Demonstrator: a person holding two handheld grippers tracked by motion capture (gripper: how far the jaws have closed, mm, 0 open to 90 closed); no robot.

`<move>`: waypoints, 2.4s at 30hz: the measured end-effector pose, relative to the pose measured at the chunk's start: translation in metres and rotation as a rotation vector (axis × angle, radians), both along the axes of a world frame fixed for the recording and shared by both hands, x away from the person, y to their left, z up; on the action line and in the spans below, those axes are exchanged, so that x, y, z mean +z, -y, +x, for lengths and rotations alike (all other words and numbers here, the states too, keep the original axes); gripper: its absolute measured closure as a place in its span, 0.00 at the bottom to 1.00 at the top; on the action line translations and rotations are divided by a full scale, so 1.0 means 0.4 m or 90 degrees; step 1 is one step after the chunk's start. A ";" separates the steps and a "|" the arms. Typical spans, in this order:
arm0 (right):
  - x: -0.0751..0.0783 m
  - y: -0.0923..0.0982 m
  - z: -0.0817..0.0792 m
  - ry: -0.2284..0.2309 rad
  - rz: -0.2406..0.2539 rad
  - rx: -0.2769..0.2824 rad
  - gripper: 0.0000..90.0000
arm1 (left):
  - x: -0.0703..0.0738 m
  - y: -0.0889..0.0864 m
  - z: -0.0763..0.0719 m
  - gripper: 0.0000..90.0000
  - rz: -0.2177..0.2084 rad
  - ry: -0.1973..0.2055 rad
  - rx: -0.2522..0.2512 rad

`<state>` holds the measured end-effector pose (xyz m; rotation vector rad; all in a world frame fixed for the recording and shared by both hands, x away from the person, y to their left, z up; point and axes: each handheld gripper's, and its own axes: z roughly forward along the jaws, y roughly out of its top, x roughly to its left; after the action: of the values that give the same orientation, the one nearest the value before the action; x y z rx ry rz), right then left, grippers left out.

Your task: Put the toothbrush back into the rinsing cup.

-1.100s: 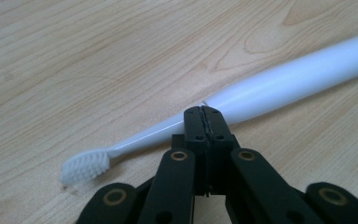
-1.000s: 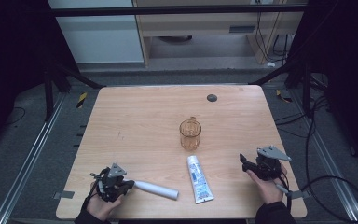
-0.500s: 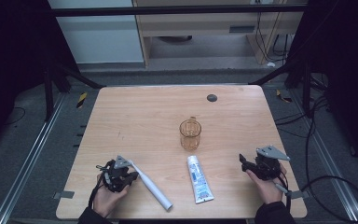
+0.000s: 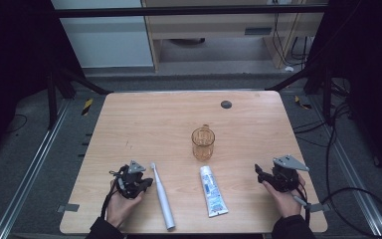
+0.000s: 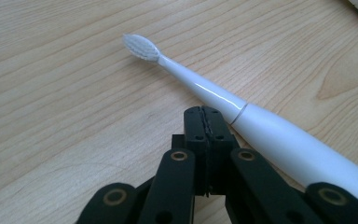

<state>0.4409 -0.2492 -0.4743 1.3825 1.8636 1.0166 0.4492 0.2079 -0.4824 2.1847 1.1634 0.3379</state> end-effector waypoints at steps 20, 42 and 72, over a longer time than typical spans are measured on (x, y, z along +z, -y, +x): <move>0.000 0.000 0.001 0.002 -0.002 0.001 0.31 | 0.002 0.053 0.030 0.99 0.006 0.009 -0.024; 0.001 0.002 0.001 0.000 0.002 0.001 0.31 | 0.002 0.116 0.039 1.00 0.009 0.013 -0.060; 0.004 0.016 0.004 -0.002 0.003 -0.017 0.30 | 0.132 0.063 -0.035 0.60 -0.014 0.039 -0.014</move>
<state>0.4427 -0.2556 -0.4728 1.4081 1.8420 1.0065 0.4353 0.1826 -0.4298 2.1513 1.1042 0.3786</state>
